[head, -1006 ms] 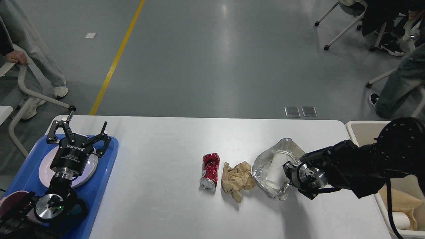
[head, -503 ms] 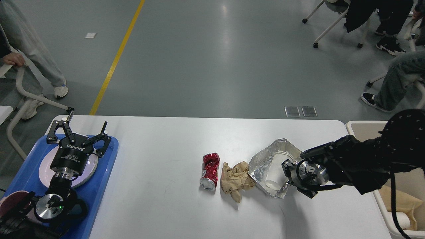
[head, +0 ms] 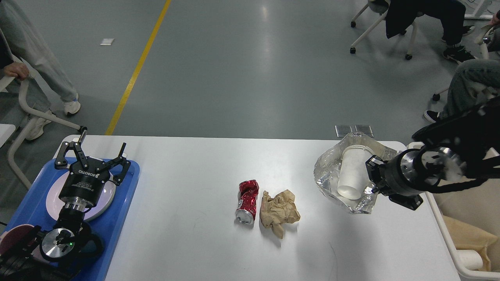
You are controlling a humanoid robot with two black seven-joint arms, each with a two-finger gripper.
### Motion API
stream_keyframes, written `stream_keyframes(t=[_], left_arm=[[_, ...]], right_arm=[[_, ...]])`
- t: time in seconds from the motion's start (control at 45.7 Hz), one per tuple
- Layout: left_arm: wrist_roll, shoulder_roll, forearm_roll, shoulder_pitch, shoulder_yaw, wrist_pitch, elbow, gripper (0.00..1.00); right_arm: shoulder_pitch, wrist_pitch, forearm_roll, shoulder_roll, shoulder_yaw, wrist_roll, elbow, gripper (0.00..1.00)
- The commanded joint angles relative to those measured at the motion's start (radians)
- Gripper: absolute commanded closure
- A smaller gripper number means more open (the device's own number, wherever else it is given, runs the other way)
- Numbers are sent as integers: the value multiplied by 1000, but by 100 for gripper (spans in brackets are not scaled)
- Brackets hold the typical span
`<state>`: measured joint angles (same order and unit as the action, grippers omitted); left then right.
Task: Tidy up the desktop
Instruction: 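Lift the tray and cup and carry them over the white bin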
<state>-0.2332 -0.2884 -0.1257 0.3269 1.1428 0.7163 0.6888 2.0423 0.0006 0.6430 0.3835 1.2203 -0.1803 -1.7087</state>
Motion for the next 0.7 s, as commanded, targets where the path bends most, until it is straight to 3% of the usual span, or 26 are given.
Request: stream_keyframes(t=[0.0,0.241,0.394,0.678], left_arm=[[0,0,0,0,0,0,0,4],[0,0,0,0,0,0,0,4],[0,0,0,0,0,0,0,4],[0,0,0,0,0,0,0,4]], right_arm=[[117,111,1,48,90,2,-37,100],[128,141,0,64,162,7,-34,100],[50,139,-16,208,191,-1,32,100],[-253,160,-192,413,169,-13,400,100]])
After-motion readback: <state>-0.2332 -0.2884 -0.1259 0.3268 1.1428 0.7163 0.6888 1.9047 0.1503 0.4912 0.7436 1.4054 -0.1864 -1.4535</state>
